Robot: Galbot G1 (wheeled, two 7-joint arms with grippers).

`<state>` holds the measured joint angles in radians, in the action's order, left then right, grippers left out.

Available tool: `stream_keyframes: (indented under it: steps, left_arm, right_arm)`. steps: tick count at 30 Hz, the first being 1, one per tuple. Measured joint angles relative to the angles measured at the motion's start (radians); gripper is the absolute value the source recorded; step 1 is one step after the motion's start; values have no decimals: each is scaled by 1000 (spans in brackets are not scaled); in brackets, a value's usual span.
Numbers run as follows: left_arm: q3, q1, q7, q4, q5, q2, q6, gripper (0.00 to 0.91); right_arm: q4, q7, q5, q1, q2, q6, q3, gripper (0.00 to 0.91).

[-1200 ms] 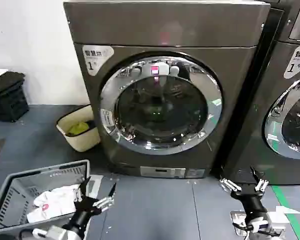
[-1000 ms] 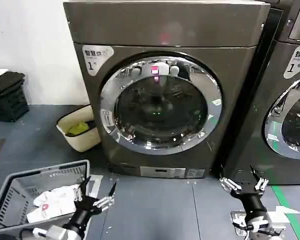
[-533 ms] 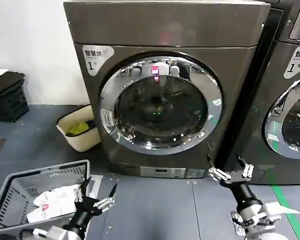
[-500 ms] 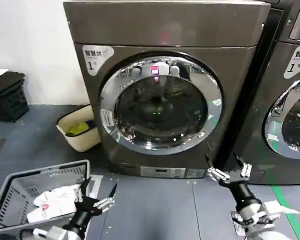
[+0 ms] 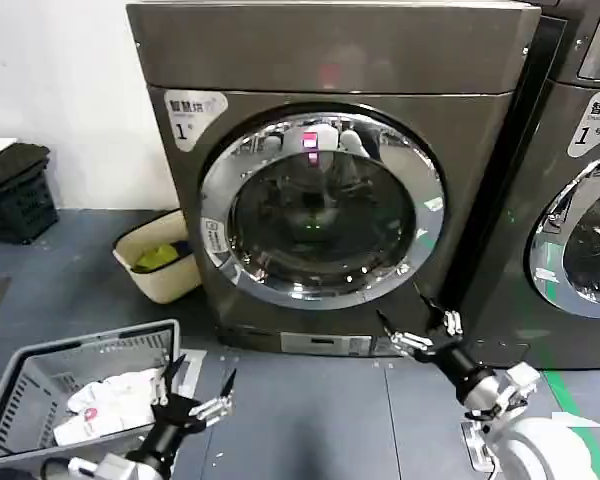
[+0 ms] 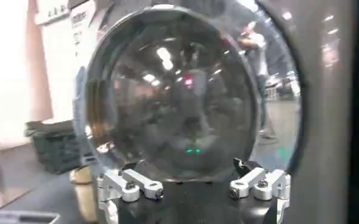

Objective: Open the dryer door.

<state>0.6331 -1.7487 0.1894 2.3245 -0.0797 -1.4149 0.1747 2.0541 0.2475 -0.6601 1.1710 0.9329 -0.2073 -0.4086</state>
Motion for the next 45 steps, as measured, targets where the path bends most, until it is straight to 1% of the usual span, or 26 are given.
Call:
stream_keyframes:
  steps: [6,16,20,24,32,45]
  left_arm:
    - [-1,-4,5,0,3,-7,-6,907]
    - [-1,-11,4,1,7,-12,-8,907]
    - [-1,-15,4,3,12,-14,-9,907]
    - [-1,-20,4,5,14,-17,-9,907]
    - [-1,-27,4,10,23,-24,-10,907]
    - [-1,-34,4,14,32,-29,-10,907]
  right_arm:
    - [-52,25,-38,-94,-40,46,97,907]
    - [-113,-7,-104,-271,-67,72,261,907]
    - [-141,-9,-106,-330,-71,73,326,907]
    - [-174,-4,-113,-385,-77,123,388,907]
    - [-240,12,-133,-487,-81,129,490,907]
    - [-335,42,-131,-642,-48,143,624,907]
